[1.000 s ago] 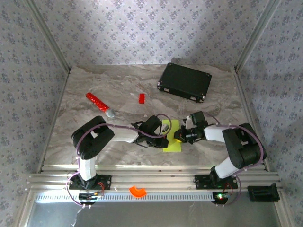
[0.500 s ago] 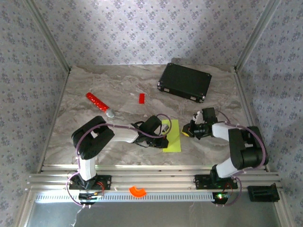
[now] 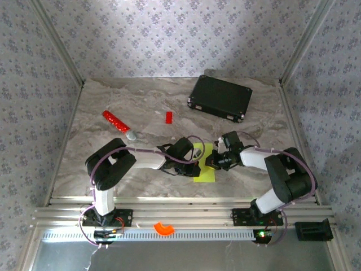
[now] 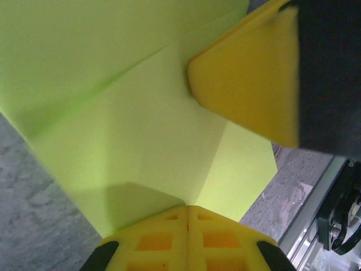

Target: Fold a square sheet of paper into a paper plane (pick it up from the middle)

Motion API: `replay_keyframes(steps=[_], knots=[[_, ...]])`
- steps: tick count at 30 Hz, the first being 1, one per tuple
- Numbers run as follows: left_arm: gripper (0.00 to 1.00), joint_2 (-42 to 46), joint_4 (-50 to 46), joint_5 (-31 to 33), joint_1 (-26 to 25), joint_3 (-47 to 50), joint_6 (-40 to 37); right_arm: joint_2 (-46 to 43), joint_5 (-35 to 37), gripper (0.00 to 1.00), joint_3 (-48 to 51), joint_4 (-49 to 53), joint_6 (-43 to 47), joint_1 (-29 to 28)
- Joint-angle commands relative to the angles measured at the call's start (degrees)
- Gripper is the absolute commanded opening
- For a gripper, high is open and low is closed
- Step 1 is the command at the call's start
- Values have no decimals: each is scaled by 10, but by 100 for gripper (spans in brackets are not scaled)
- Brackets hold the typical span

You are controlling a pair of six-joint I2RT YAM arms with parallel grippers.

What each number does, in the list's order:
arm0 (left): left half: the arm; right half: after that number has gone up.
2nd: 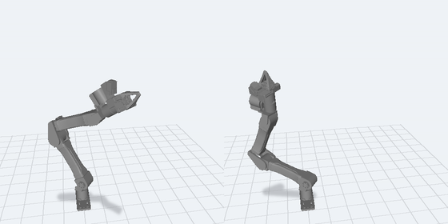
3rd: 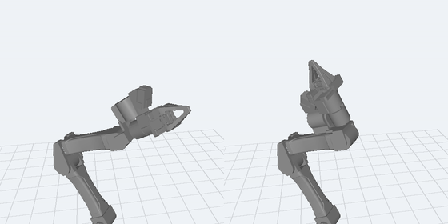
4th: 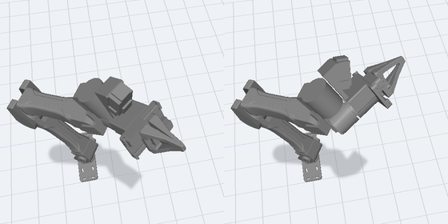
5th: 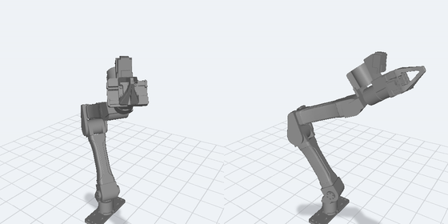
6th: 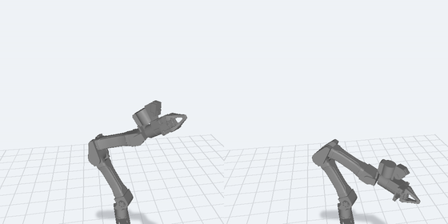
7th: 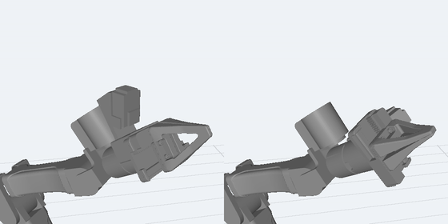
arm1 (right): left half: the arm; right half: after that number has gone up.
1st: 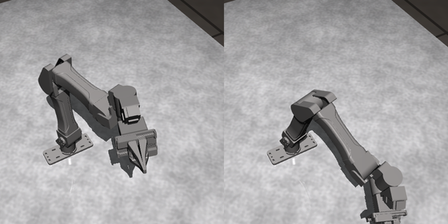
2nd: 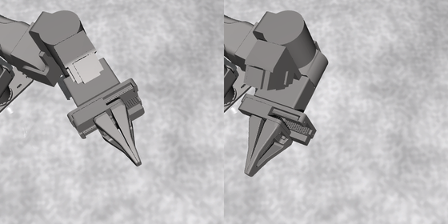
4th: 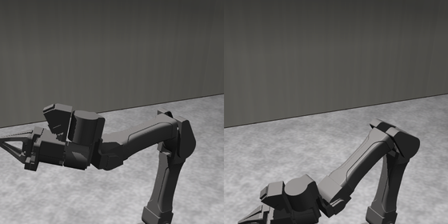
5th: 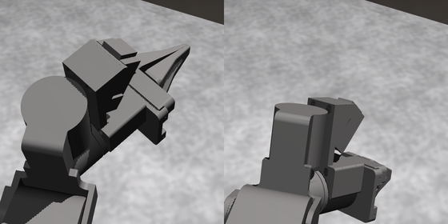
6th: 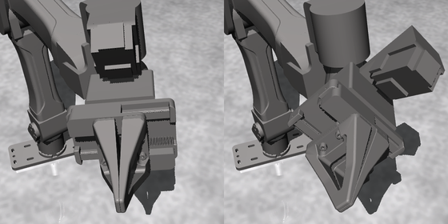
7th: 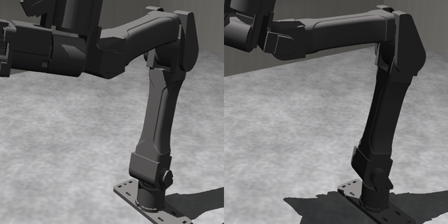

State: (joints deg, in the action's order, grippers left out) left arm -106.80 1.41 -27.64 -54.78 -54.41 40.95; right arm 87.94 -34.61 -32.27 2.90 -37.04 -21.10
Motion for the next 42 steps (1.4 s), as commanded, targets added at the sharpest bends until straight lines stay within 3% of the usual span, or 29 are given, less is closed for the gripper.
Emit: replay_keyframes(steps=[1,6,13,22,32,42], knots=[[0,11,-63,7,-4,-16,-13,20,33,0,26,4,3,18],[0,30,-40,-6,-5,-43,4,30,19,0,32,-3,6,27],[0,-25,1,-19,-1,-62,25,30,15,0,33,1,6,34],[0,-22,11,-12,-5,17,38,29,11,0,36,0,26,47],[3,30,-72,5,-27,55,-8,34,14,0,34,1,27,48],[3,57,-91,25,-30,67,-17,31,15,0,36,-1,26,48]])
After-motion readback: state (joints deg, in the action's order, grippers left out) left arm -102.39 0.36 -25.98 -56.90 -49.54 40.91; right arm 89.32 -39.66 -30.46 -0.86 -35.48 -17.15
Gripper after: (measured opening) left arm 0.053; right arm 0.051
